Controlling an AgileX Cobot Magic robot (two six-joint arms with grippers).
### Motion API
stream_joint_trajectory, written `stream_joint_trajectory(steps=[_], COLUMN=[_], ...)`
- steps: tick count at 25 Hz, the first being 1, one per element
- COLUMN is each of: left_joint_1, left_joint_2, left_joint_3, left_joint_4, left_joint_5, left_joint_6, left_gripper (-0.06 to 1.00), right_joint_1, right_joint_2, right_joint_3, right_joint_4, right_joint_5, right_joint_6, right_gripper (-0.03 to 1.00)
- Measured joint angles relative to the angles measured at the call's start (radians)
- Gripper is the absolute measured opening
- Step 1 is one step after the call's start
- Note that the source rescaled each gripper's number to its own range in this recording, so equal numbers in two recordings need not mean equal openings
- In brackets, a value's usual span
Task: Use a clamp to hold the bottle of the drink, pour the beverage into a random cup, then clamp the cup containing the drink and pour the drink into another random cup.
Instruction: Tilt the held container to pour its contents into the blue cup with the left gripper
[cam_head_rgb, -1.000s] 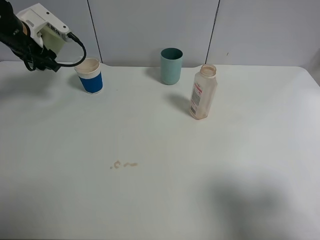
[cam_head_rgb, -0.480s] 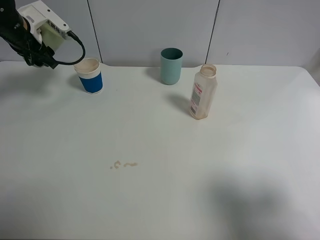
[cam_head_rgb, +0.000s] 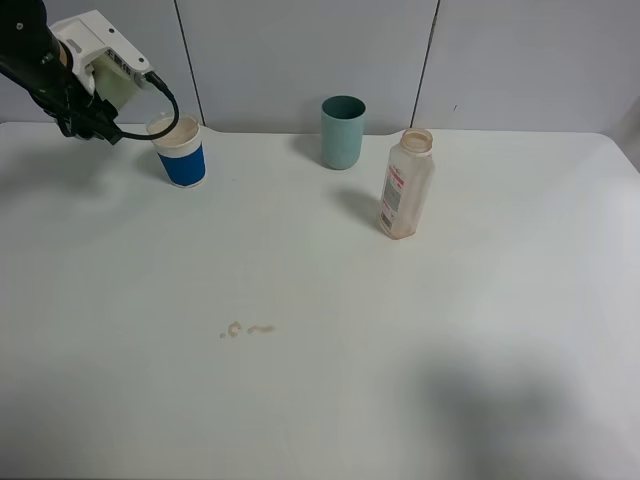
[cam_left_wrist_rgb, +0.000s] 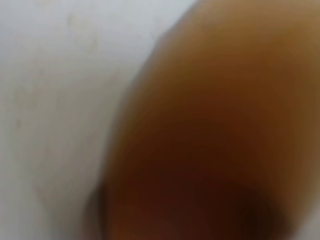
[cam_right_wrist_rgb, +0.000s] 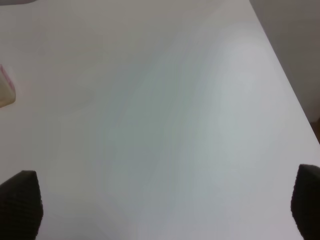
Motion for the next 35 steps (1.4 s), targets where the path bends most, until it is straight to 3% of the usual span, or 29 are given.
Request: stream_joint_trajectory(steps=[24,35], left_joint_1=[-0.025,-0.027], left_joint_2=[0.003,0.026], left_joint_3=[0.000,-0.001], left_joint_4=[0.027,0.092], left_joint_5=[0.031,0.030], left_joint_6=[0.036,0.036], left_gripper=[0.01,0.01], right_joint_1=[0.000,0.000], right_joint_2=[0.000,0.000], right_joint_3=[0.000,0.000], right_joint_4=[0.000,0.000], right_joint_5=[0.000,0.000], right_joint_6=[0.000,0.000], right_gripper=[1.00,1.00])
